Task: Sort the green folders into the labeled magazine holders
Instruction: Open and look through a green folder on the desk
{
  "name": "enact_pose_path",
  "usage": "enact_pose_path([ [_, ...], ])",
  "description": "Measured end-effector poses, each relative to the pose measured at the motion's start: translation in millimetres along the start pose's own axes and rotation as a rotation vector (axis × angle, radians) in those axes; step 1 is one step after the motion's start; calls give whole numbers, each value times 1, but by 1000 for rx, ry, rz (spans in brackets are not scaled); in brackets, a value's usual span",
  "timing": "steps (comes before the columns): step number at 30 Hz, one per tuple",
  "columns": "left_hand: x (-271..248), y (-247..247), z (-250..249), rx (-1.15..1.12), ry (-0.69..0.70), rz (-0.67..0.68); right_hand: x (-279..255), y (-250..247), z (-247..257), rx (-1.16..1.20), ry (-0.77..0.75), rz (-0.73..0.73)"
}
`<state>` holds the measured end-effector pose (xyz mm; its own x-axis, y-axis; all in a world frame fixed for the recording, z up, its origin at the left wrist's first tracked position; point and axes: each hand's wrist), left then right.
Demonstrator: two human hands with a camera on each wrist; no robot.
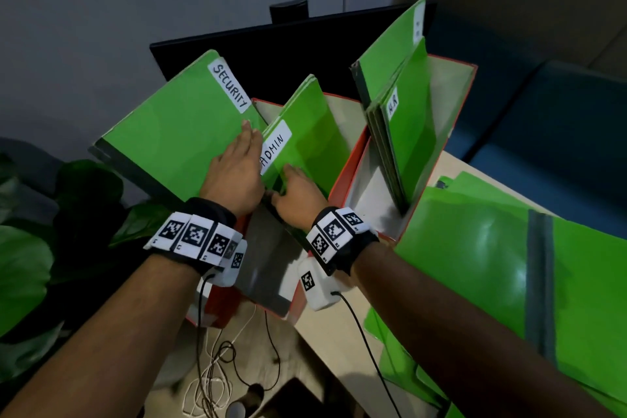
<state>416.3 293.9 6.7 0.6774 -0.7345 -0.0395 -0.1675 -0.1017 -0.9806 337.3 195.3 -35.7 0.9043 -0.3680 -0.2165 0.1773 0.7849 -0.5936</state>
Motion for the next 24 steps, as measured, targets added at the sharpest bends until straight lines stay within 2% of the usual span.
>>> enact_pose_path([
  [3,1,-6,-24,-77,63,-145,-21,-24,-4,112,-160,-78],
  [6,0,-2,-64,-203,185,-242,-46,-56,-27,255,-229,-173],
  [10,-4,20,-128,-384,335,-149,-86,-101,-85,251,-158,-389],
  [14,-12,59,-183,-419,489,4,-133,-139,-146,56,-9,-518],
  [18,-26,111,-228,-413,575,147,-191,-158,-211,-132,144,-483],
  [22,-49,167,-255,-363,588,374,-258,-161,-277,-350,511,-253],
  [24,-59,189,-264,-315,623,433,-288,-155,-299,-397,619,-160],
])
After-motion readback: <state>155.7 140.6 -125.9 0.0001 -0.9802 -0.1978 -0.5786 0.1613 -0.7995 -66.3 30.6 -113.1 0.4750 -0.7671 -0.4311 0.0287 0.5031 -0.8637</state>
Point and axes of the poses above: each hand's wrist, its own x-axis towards the middle knuckle, its own y-axis out of the palm, z = x × y, and after that the axes turned 1 degree about z, right-handed
